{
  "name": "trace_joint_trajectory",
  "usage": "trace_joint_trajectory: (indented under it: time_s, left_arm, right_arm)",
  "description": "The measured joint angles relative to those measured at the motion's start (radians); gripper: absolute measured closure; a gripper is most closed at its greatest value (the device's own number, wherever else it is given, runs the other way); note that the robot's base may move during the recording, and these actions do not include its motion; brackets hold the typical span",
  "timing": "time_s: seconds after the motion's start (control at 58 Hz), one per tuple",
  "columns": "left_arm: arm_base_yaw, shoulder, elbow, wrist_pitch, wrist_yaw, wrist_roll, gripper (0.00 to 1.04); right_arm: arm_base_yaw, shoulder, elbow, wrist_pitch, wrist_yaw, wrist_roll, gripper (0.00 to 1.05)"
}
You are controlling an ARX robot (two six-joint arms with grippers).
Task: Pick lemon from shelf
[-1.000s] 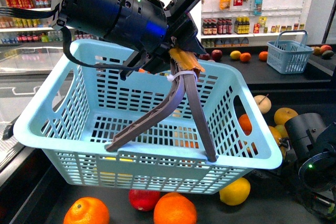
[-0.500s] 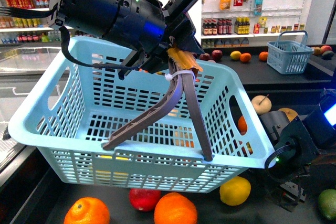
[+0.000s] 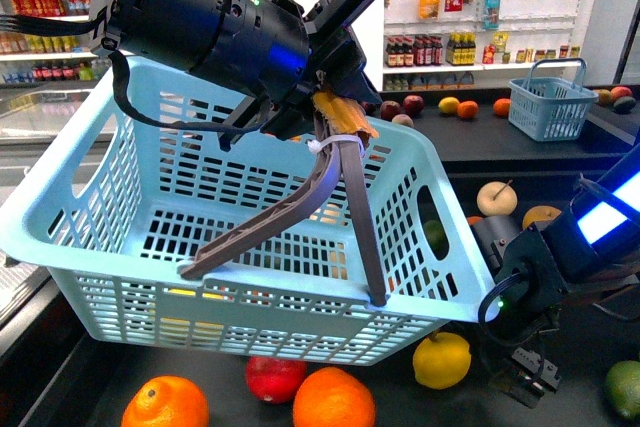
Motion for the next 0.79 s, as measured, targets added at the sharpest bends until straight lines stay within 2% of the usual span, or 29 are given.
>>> trace_joint_trajectory:
  time_s: [0.431, 0.793]
  left_arm:
    - [0.007, 0.0, 0.0, 0.0, -0.007, 0.01, 0.9]
    - [0.003, 0.0, 0.0, 0.0, 0.013, 0.003, 0.92]
  right_arm:
    - [0.038, 0.076, 0.13, -0.093, 0.005, 0.031, 0.07]
    - [0.066, 0.122, 0.164, -0.12, 0.023, 0.029, 0.07]
